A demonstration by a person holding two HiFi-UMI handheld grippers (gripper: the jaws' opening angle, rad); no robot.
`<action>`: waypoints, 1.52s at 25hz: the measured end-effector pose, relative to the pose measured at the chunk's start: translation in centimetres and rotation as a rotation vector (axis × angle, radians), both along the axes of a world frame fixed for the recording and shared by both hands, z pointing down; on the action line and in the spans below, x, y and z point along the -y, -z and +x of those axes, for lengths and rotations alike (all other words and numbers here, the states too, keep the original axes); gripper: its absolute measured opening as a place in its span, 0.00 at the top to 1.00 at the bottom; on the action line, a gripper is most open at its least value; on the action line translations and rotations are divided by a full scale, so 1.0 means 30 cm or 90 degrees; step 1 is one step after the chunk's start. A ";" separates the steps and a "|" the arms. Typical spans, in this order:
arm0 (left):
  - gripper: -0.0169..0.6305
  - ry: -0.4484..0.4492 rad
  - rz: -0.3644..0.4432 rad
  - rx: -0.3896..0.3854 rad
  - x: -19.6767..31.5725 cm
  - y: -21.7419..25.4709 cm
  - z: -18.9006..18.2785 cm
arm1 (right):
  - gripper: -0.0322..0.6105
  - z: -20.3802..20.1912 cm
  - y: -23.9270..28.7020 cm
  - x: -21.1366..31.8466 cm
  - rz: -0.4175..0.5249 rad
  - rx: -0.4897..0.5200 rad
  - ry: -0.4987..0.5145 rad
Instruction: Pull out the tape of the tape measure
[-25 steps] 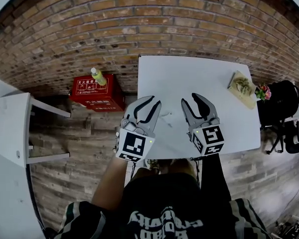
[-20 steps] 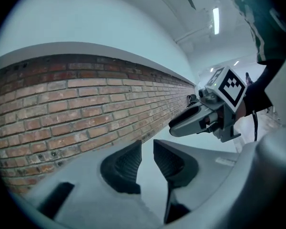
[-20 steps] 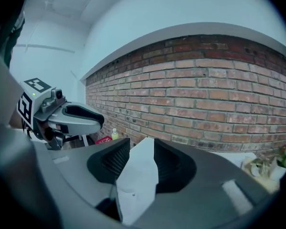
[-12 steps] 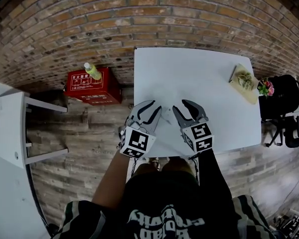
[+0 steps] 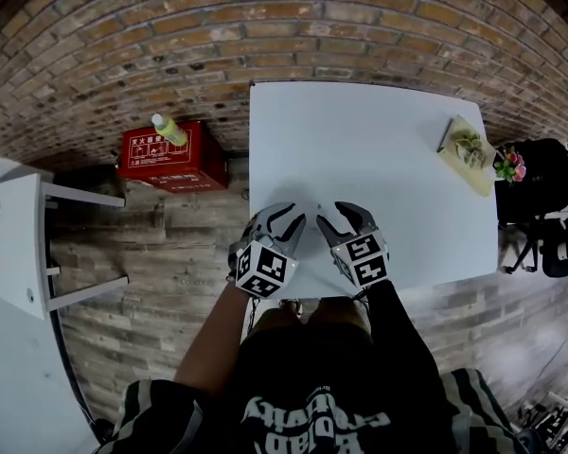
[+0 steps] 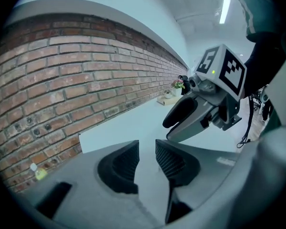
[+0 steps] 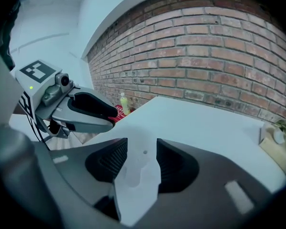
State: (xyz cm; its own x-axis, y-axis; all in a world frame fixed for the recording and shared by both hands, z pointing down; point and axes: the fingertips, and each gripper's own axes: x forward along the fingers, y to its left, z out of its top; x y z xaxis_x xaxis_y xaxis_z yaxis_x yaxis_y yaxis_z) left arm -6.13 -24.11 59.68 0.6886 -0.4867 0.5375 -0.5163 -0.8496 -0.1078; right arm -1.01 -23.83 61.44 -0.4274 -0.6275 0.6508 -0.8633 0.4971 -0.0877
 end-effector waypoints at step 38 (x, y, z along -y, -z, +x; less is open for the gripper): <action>0.79 -0.093 -0.100 0.101 -0.076 -0.286 0.033 | 0.72 0.008 -0.261 -0.146 -0.108 -0.090 0.055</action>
